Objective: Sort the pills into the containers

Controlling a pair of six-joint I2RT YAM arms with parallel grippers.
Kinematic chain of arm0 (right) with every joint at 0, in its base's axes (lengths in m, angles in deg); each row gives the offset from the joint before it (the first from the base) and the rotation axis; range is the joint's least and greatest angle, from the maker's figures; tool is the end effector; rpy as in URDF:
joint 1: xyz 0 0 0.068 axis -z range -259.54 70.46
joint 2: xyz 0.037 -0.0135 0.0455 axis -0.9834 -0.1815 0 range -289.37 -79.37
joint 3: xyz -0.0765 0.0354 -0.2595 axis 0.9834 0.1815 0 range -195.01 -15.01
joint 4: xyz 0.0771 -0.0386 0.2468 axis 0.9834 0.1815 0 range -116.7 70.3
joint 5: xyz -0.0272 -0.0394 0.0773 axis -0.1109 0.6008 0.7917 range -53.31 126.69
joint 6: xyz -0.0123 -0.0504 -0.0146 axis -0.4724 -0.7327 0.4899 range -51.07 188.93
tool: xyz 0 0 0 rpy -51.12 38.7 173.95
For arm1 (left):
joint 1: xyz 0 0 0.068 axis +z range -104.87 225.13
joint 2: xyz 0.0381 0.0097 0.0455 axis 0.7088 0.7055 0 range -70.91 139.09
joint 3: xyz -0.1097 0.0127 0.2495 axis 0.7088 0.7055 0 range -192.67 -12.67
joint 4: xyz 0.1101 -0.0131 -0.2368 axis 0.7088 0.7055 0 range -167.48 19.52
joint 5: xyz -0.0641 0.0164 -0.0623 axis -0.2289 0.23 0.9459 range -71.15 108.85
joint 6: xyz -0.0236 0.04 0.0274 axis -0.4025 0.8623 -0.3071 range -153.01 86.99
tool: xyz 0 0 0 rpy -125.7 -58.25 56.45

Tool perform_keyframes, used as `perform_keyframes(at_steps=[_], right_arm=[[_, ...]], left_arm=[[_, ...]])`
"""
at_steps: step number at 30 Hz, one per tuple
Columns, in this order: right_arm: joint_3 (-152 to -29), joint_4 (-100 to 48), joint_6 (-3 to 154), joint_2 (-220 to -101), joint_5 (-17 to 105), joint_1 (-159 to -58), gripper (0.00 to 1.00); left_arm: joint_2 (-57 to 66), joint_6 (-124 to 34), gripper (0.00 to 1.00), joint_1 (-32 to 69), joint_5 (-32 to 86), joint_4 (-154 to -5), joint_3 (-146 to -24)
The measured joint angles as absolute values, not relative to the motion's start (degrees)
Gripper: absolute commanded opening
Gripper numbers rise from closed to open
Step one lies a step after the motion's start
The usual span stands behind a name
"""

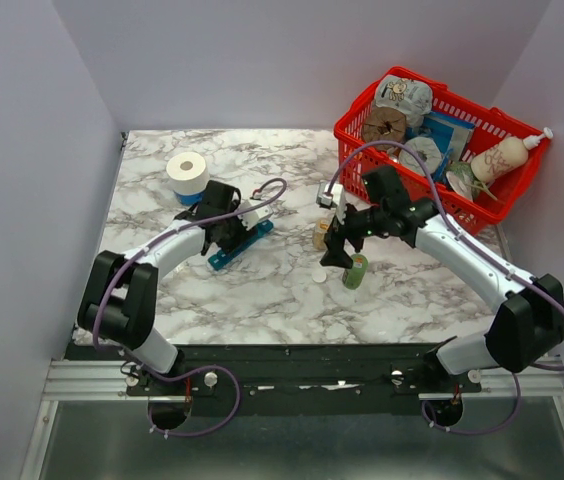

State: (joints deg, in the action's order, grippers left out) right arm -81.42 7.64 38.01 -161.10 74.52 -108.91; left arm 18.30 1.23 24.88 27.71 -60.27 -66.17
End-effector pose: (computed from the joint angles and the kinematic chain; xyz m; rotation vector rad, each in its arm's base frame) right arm 0.2509 0.1663 0.2901 -1.4189 1.8614 0.7842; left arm 0.2946 -0.1146 0.1960 1.1927 2.1756 -0.0896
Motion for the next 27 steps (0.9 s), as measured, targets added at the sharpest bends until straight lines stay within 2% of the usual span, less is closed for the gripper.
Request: perform_keyframes(at_steps=[27], right_arm=[[-81.01, 7.19, 37.86, -159.03, 73.69, -103.4, 1.0]], left_arm=[[27.26, 5.41, 0.0, 21.26, 20.65, -46.81, -78.58]])
